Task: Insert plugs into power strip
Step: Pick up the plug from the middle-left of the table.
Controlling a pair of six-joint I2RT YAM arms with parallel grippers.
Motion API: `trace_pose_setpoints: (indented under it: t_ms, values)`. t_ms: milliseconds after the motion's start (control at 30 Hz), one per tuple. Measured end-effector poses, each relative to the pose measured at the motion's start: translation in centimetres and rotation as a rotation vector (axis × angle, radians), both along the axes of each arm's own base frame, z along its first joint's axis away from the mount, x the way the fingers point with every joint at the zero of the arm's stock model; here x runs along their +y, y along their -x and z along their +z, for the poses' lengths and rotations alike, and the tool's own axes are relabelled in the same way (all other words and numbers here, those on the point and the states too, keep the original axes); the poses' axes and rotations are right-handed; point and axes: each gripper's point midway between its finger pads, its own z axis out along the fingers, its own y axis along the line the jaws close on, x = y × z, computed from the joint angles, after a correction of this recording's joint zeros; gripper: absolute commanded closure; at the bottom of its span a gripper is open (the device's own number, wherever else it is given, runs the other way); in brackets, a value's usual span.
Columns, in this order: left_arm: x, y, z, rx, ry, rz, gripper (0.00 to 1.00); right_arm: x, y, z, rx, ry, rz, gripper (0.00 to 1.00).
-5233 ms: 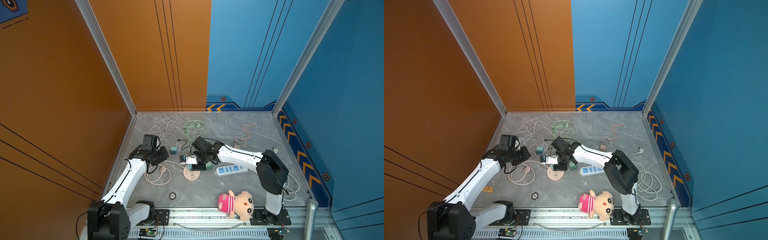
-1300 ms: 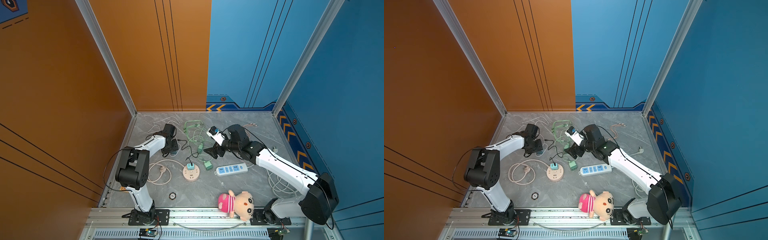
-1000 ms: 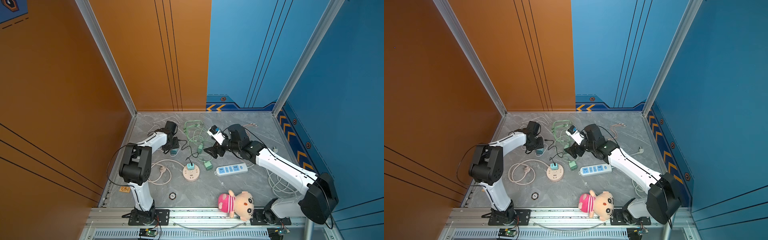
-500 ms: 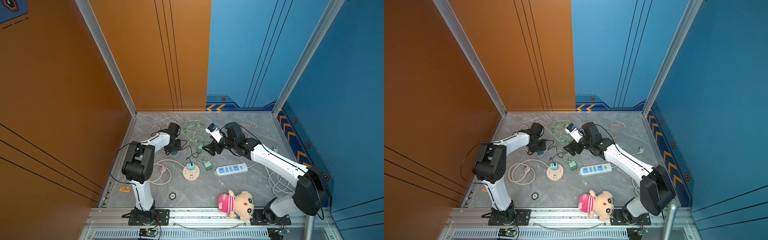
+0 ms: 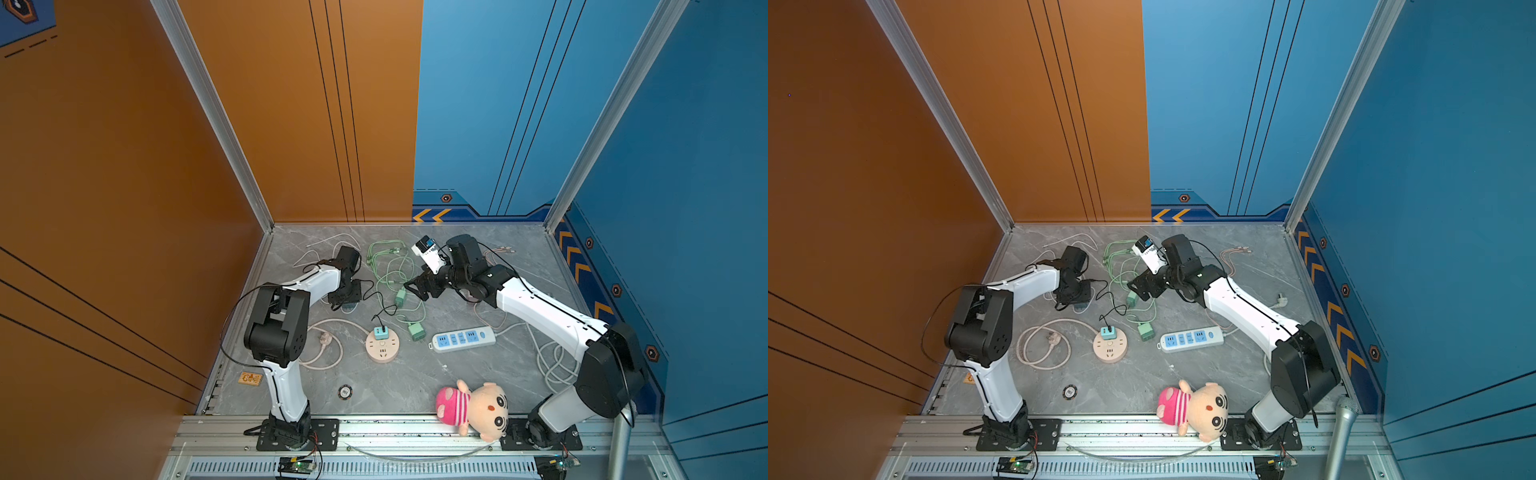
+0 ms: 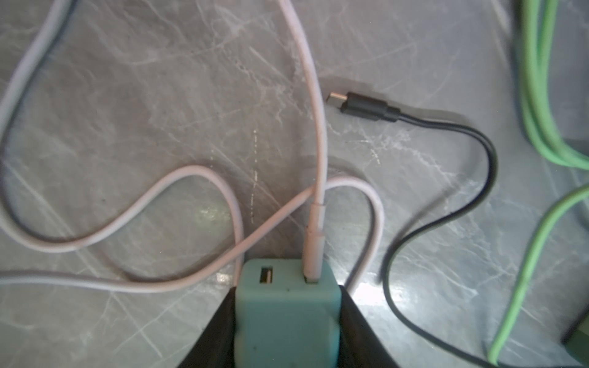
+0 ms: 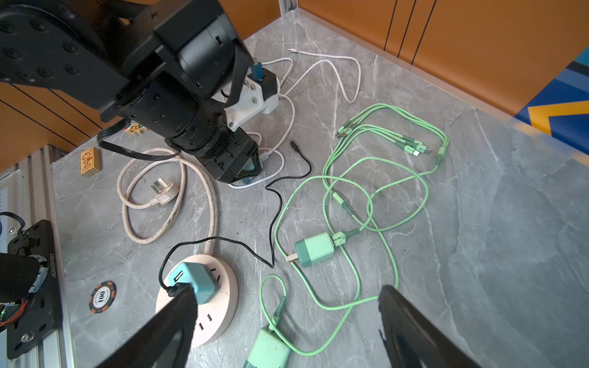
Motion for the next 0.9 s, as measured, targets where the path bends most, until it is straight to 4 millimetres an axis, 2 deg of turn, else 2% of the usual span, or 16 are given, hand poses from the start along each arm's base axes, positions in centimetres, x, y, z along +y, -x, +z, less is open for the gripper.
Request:
trace_pose_setpoints:
  t_ms: [100,200,267,333,433,667,900]
  values:
    - [-0.5,0.2,2.7,-0.062,0.004,-0.049,0.70,0.5,-0.9,-0.5,0.052,-0.003,-0.022,0.15]
    - [-1.6,0.8,6.5,-0.166,0.015,-0.126,0.70,1.3,-1.6,-0.7,0.101,-0.029,-0.022,0.17]
    - [-2.6,1.5,9.1,-0.243,0.027,-0.190,0.70,1.9,-1.7,-0.9,0.135,-0.044,-0.014,0.17]
    - [-3.3,2.5,10.6,-0.293,0.031,-0.248,0.69,2.5,-1.8,-1.0,0.164,-0.063,-0.002,0.17]
    - [-4.3,4.1,11.4,-0.329,0.028,-0.332,0.68,3.3,-1.6,-0.8,0.199,-0.090,0.026,0.17]
    - [-5.8,7.7,10.3,-0.345,0.022,-0.484,0.68,4.3,0.0,-0.4,0.247,-0.129,0.108,0.17]
    - [-7.2,8.8,13.0,-0.480,0.055,-0.565,0.66,5.7,2.2,-0.6,0.284,-0.137,0.181,0.17]
